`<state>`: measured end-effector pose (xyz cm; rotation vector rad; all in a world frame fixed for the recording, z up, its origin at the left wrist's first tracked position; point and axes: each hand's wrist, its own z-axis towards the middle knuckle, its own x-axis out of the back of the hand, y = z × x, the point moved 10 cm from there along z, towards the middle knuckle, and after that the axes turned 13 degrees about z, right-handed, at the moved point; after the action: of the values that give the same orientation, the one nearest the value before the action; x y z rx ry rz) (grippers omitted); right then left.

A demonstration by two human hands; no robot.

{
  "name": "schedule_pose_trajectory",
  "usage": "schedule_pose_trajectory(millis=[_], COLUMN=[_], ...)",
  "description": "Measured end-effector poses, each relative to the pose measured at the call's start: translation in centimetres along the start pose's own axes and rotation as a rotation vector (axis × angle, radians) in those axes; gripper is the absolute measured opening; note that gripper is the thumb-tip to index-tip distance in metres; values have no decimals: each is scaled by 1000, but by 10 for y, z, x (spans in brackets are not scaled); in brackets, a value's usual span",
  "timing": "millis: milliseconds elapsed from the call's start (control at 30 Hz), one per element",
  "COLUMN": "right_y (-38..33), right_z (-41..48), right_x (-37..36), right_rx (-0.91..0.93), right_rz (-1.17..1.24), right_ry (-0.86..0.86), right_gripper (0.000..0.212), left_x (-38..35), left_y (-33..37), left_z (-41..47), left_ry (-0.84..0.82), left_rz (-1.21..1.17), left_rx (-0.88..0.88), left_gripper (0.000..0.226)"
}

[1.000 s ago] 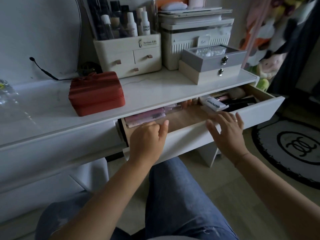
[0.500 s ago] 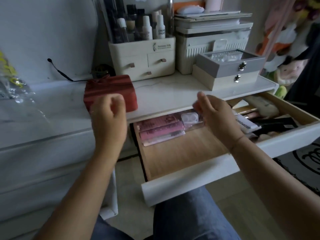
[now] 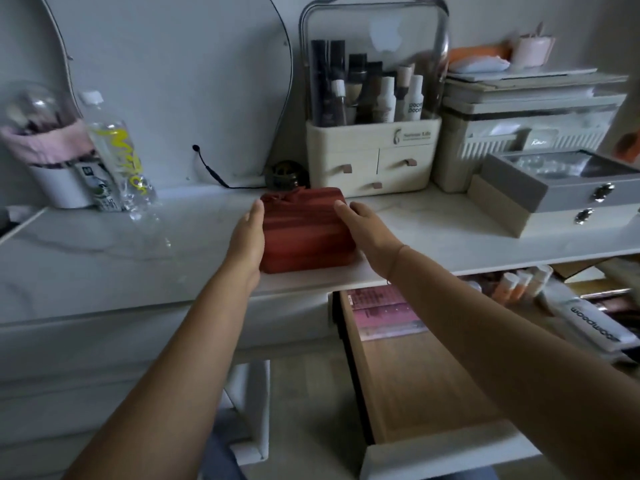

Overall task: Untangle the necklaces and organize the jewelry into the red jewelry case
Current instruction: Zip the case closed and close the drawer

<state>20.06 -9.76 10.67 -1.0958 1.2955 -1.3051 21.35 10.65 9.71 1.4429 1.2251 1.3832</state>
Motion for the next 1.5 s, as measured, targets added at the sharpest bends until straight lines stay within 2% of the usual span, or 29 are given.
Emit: schedule_pose_trajectory(millis=[167, 300, 400, 467, 500, 600, 733, 867, 1033, 1133, 1233, 1267, 1300, 1333, 1367, 1400, 1500], right_y=[-2, -15, -18, -23, -25, -30, -10, 7, 24, 27, 33, 36, 38, 42, 46, 50, 57], right_z=[-10, -49, -88, -114, -126, -160, -190, -202, -195, -189, -187, -186, -185, -185, -185, -185, -183], right_x=[-9, 18, 63, 103, 123, 175, 231, 255, 275, 282, 284, 286, 290, 294, 297, 298, 293], right_rx=[-42, -51, -74, -74, -76, -76, -152, -208, -314, -360, -415, -433, -445, -459, -482, -503, -543], right_rz=[130, 206, 273, 364, 400, 469, 463, 426, 433, 389, 349, 337, 320, 295, 280, 272, 273], right_ry=[-76, -138, -142, -71, -23, 40, 93, 93, 152, 141, 108, 127, 154, 183, 201, 217, 207], right_gripper=[71, 45, 43, 42, 43, 50, 51, 47, 52, 51, 70, 68, 62, 59, 62, 68, 80], left_x=[-15, -37, -69, -102, -120, -182, -239, -268, -278, -281, -287, -287, -289, -289, -290, -290, -294], left_y=[5, 19, 37, 48, 52, 44, 34, 15, -5, -8, -12, -14, -16, -17, -18, -18, -19], left_z=[-14, -53, -95, -126, -140, -170, -197, -204, -206, -208, -212, -214, -214, -214, -213, -215, -212], left_ry=[-102, -187, -282, -370, -419, -579, -760, -811, -818, -836, -873, -885, -892, -888, -886, -901, -907], left_rz=[-126, -169, -121, -130, -135, -153, -144, -152, -171, -178, -149, -145, -125, -110, -92, -100, -116], left_rx=[31, -42, -149, -214, -218, -165, -124, -53, 61, 91, 100, 117, 134, 138, 140, 142, 122], left_gripper=[58, 58, 71, 66, 66, 89, 91, 108, 123, 118, 114, 112, 101, 79, 54, 39, 30])
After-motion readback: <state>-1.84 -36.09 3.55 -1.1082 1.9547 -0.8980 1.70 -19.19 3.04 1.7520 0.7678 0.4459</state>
